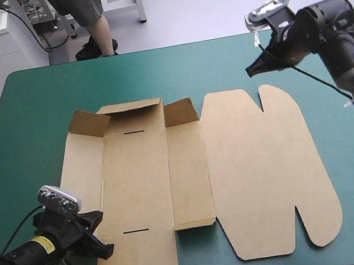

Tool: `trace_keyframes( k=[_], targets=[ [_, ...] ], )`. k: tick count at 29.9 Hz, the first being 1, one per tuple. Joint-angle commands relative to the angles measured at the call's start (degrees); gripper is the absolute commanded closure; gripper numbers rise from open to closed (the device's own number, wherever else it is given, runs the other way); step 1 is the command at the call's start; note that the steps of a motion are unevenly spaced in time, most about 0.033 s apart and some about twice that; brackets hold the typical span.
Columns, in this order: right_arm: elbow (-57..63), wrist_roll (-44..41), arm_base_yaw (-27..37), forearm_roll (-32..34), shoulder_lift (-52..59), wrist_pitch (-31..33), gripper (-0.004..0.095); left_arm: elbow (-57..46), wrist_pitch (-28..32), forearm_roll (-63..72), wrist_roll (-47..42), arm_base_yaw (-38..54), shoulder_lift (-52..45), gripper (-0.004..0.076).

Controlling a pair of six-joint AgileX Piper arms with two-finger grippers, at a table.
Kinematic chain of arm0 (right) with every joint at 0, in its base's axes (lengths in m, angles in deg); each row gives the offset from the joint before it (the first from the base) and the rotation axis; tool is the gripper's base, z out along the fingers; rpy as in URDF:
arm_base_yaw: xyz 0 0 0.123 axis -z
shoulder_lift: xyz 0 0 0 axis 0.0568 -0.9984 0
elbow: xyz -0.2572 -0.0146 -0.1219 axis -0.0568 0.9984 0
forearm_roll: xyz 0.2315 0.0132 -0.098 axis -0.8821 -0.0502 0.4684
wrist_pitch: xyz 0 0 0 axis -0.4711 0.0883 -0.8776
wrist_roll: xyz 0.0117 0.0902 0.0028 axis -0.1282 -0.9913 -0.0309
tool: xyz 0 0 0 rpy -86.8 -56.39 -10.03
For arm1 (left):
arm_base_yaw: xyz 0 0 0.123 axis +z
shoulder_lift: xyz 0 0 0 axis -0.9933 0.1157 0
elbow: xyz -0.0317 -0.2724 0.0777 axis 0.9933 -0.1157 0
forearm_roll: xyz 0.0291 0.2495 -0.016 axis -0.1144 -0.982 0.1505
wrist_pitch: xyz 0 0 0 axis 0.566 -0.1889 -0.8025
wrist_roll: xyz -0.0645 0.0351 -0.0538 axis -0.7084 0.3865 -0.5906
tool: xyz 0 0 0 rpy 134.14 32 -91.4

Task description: Fold the box

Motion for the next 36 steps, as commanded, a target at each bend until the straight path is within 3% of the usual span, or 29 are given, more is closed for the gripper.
trace_keyframes(
  k=[1, 9, 16, 29, 36],
  targets=[
    [9.5, 0.0, 0.3, 1.6, 8.7, -1.5, 0.0921, 1.9, 3.5, 1.0, -0.2, 0.0, -0.1, 0.0732],
    [34.9, -0.5, 0.3, -0.5, 27.8, -10.1, 0.0921, 4.4, 3.8, 1.0, -1.7, 0.0, 2.3, 0.0732],
    [49.4, -0.7, 0.3, -2.6, 42.3, -11.5, 0.0921, 13.6, -0.1, 1.0, -1.7, 0.0, 12.2, 0.0732],
    [58.6, -3.0, 0.3, -2.1, 58.0, -11.0, 0.0921, 37.5, -16.0, 1.9, -1.7, 1.0, 35.6, 0.0732],
    [59.8, -3.9, 0.3, -2.6, 59.0, -10.6, 0.0921, 42.0, -19.9, 6.5, 2.0, 12.8, 39.2, 0.0732]
  ],
)
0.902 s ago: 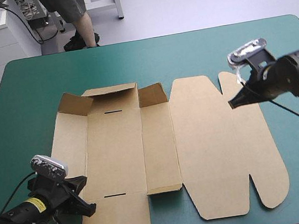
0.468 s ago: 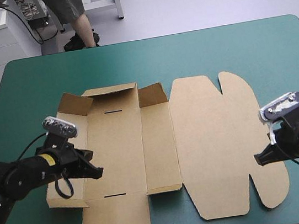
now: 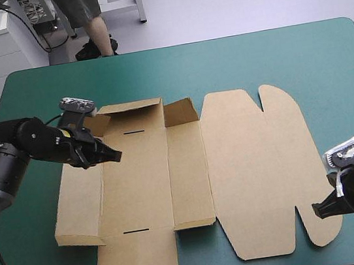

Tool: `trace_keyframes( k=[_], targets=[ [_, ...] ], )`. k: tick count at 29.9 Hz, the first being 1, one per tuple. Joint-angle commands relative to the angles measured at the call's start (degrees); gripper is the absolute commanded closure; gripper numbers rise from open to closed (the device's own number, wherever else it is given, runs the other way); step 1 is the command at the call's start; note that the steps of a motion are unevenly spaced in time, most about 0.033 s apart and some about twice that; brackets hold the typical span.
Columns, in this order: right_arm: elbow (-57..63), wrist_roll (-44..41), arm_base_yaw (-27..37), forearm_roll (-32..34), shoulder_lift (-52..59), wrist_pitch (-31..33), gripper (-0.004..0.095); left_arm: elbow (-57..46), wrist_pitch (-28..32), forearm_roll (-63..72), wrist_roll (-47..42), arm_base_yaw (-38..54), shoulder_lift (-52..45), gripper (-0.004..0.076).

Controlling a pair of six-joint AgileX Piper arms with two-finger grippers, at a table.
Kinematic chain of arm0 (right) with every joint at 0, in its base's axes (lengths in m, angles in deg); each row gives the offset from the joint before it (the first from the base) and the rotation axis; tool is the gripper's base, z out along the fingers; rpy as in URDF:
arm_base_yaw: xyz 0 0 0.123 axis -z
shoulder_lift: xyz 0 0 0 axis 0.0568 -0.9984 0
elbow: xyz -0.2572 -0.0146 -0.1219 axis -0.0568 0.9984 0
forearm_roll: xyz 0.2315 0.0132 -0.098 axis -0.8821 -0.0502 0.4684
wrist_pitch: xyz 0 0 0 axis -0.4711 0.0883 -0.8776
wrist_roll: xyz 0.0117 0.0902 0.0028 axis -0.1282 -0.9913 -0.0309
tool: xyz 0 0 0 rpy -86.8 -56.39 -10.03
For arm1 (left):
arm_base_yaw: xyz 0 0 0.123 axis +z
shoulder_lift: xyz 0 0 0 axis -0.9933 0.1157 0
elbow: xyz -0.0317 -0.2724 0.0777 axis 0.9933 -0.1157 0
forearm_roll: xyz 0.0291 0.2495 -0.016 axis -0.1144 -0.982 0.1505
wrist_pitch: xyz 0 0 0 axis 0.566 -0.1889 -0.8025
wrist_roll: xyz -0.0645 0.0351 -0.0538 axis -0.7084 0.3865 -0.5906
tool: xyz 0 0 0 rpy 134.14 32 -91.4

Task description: Fold the box

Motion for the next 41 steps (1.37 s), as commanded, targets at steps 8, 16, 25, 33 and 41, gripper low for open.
trace_keyframes(
  k=[8, 16, 25, 33, 41],
  targets=[
    [-1.3, -0.4, 0.3, -0.1, 0.0, -2.7, 0.0921, 2.2, -7.8, 21.3, 14.6, 28.4, -1.3, 0.0732],
    [-1.3, -0.4, 0.3, 0.4, 0.0, -3.1, 0.0921, 2.2, -7.4, 21.1, 15.8, 44.7, -1.2, 0.0732],
    [-1.3, 0.7, 0.3, 0.4, 0.0, -3.9, 0.0921, 2.2, -7.9, 20.4, 12.8, 55.5, -1.1, 0.0646],
    [-1.3, 0.7, 0.3, 0.4, 0.0, -3.9, 0.0922, 2.2, -7.9, 20.2, 14.2, 55.5, -0.4, 0.0123],
    [-1.3, 0.9, 0.3, 0.4, 0.0, -3.7, 0.0921, -1.0, -7.9, 22.1, 14.7, 55.3, 4.9, 0.0069]
  ],
)
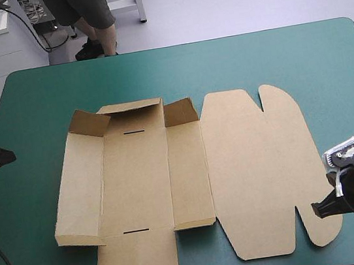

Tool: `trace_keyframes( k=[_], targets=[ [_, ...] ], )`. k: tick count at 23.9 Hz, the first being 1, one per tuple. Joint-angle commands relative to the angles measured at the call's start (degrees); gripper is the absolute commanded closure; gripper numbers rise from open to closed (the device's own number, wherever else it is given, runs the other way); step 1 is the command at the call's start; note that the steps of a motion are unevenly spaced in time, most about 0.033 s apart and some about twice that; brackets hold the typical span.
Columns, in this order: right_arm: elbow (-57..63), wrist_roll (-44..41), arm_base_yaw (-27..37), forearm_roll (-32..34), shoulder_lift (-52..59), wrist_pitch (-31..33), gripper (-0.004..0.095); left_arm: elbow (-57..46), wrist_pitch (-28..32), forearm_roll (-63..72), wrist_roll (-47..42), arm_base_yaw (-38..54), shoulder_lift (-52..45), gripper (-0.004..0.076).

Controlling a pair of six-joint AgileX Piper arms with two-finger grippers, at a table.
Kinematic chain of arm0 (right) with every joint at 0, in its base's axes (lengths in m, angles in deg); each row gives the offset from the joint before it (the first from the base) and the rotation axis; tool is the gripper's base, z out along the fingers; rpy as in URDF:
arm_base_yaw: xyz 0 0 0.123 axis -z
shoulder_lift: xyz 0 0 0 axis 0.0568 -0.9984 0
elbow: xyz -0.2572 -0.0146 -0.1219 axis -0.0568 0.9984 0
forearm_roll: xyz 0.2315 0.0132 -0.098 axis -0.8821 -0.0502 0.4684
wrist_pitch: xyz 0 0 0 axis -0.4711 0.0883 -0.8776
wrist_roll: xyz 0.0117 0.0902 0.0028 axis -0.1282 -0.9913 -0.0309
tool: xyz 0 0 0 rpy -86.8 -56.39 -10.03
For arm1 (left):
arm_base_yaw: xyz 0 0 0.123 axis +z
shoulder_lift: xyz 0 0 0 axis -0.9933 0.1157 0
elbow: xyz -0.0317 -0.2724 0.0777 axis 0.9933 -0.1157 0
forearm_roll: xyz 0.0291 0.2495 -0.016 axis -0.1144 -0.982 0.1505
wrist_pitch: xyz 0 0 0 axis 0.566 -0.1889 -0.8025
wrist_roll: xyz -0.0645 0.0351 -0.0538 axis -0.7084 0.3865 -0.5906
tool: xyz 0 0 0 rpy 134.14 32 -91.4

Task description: Fold the box

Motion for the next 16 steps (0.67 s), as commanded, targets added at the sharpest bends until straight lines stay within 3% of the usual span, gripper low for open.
trace_keyframes(
  k=[1, 10, 12, 16],
  targets=[
    [-1.5, 0.7, 0.3, 0.4, 0.0, -3.1, 0.0921, -1.5, -3.5, 3.4, 1.2, 0.0, 0.9, 0.0069],
    [-1.5, 0.7, 0.3, 0.4, 0.0, -3.2, 0.0921, -13.3, -3.8, 5.8, 8.9, -2.4, 5.2, 0.0069],
    [-1.5, 0.7, 0.3, 0.4, 0.0, -3.2, 0.0921, -16.5, -3.8, 9.4, 14.3, -5.1, 5.3, 0.0069],
    [-1.5, 0.7, 0.3, 0.4, 0.0, -3.2, 0.0921, -18.3, -3.8, 9.3, 15.0, -9.3, 5.3, 0.0069]
  ],
)
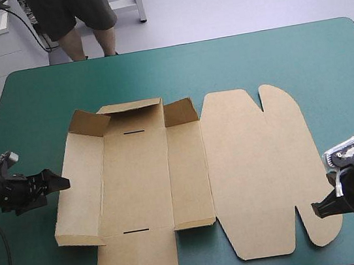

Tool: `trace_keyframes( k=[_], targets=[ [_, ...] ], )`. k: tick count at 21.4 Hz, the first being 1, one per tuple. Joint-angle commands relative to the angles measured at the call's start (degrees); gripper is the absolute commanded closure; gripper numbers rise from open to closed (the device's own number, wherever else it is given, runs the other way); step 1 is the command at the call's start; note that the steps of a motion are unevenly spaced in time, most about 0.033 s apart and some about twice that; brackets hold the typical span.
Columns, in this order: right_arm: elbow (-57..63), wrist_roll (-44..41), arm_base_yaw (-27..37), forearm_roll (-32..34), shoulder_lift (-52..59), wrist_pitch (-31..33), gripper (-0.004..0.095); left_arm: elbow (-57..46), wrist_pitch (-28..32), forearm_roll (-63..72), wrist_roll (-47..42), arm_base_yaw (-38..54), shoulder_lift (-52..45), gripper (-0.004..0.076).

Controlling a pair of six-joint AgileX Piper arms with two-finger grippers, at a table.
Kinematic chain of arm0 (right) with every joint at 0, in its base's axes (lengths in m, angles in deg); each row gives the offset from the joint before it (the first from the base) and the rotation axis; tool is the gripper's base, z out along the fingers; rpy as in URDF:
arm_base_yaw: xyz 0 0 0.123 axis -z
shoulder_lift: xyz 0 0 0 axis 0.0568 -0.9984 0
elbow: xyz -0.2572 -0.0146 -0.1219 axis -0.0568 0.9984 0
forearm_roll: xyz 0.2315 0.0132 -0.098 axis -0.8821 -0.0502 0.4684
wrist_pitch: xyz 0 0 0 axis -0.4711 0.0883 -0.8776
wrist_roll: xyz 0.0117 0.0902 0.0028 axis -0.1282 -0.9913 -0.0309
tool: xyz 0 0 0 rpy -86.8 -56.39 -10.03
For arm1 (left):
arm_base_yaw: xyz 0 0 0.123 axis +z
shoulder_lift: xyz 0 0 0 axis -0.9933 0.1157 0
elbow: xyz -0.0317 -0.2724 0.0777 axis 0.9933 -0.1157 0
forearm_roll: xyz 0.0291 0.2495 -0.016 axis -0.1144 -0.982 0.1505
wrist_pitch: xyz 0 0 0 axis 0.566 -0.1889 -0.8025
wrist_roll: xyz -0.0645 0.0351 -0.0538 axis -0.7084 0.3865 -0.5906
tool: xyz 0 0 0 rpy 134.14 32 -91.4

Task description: Fold the box

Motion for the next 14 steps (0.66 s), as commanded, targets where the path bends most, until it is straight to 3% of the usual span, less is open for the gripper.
trace_keyframes(
  k=[1, 14],
  targets=[
    [-1.5, 0.6, 0.3, 0.4, 0.0, -3.2, 0.0921, 0.3, -5.6, 3.1, 0.4, -2.6, -1.7, 0.0069],
    [-1.5, 0.6, 0.3, 0.4, 0.0, -3.1, 0.0921, -0.4, -5.5, -1.4, -4.3, -12.2, 4.1, 0.0069]
  ],
)
